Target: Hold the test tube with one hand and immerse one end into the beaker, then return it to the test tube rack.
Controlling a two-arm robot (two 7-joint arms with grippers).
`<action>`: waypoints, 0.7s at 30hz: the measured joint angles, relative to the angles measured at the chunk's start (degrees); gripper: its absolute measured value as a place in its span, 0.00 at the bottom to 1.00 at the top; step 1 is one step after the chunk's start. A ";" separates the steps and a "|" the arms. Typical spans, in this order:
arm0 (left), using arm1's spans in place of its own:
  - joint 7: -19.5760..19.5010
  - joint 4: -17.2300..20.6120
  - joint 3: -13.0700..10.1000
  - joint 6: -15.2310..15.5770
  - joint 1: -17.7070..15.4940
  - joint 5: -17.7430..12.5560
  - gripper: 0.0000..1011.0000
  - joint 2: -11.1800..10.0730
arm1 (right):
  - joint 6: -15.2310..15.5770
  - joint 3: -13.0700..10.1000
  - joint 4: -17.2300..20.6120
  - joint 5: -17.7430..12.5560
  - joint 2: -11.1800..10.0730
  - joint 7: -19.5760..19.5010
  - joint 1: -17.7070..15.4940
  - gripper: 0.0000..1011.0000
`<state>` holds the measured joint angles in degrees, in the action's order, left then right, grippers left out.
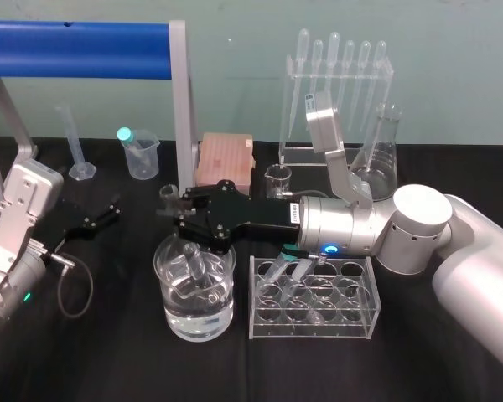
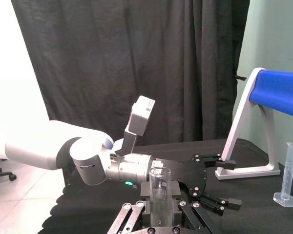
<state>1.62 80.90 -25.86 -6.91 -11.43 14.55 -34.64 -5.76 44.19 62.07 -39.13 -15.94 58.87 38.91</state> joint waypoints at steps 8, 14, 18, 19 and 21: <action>0.00 0.00 0.00 0.00 0.00 0.00 0.99 0.00 | 0.00 0.00 0.00 0.00 0.00 0.00 0.00 0.22; 0.00 0.00 0.00 0.00 0.00 0.00 0.99 0.00 | 0.00 0.00 0.00 0.00 0.00 0.00 0.00 0.22; 0.00 0.00 0.00 0.00 0.00 0.00 0.99 0.00 | 0.00 0.00 0.00 0.00 0.00 0.00 0.00 0.22; 0.00 0.00 0.00 0.00 0.00 0.00 0.99 0.00 | 0.00 0.00 0.00 0.00 0.00 0.00 0.00 0.23; 0.00 0.00 0.00 0.00 0.00 0.00 0.99 0.00 | 0.01 0.00 0.00 0.00 0.00 0.00 0.00 0.22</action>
<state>1.62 80.90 -25.86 -6.91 -11.43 14.55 -34.65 -5.75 44.19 62.07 -39.13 -15.94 58.87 38.91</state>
